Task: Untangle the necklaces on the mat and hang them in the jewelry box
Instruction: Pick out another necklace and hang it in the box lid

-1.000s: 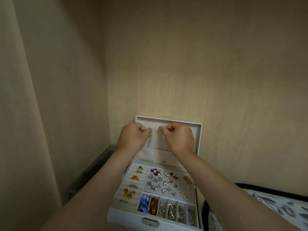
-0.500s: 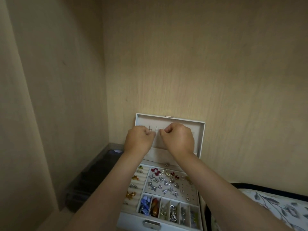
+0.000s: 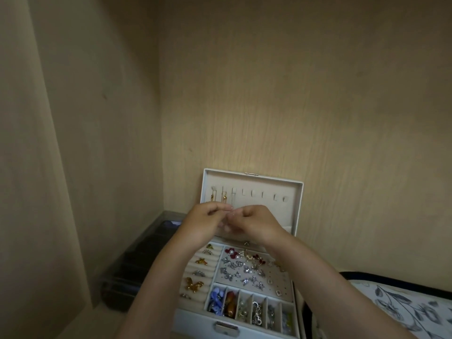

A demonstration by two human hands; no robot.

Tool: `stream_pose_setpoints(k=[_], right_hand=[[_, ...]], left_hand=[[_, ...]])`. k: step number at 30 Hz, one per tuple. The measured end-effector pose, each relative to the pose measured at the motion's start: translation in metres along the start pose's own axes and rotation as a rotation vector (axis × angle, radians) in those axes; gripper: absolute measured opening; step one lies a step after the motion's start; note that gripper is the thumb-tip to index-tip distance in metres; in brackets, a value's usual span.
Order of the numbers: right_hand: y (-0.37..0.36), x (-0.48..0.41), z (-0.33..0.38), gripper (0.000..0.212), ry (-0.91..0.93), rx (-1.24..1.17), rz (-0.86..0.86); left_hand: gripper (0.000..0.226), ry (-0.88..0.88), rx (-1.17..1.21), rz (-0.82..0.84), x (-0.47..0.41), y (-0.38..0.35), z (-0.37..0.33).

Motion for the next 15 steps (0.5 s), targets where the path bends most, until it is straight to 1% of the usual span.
stream_pose_setpoints(k=[3,7,9,10,12,14,15], right_hand=[[0.003,0.000,-0.005,0.016,0.015,0.074,-0.007],[0.008,0.005,-0.006,0.013,0.013,0.096,-0.036],[0.011,0.004,-0.006,0.016,0.027,0.107,-0.072],[0.013,0.004,-0.004,0.018,0.044,0.111,-0.095],[0.019,0.005,0.002,0.019,0.104,0.141,-0.131],[0.023,0.005,0.007,0.013,0.151,0.162,-0.150],[0.025,0.004,0.009,0.012,0.161,0.162,-0.156]], left_hand=[[0.023,0.026,0.001,0.068,0.003,0.002,0.003],[0.025,0.040,-0.004,0.004,0.004,0.001,0.008],[0.028,0.043,-0.037,-0.027,0.004,-0.002,0.008],[0.031,0.042,-0.045,-0.018,0.004,-0.005,0.008],[0.034,0.040,-0.047,0.062,0.007,-0.017,0.004],[0.029,0.048,0.002,0.139,0.011,-0.029,0.002],[0.026,0.055,0.033,0.151,0.011,-0.034,0.001]])
Point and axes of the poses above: each hand's wrist, its own x-axis away from the middle knuckle, its own y-axis out of the back of the hand, z = x × y, the point moved 4 cm from there along -x, towards the middle knuckle, and after that the axes turned 13 degrees about -y, right-handed, at the moved point
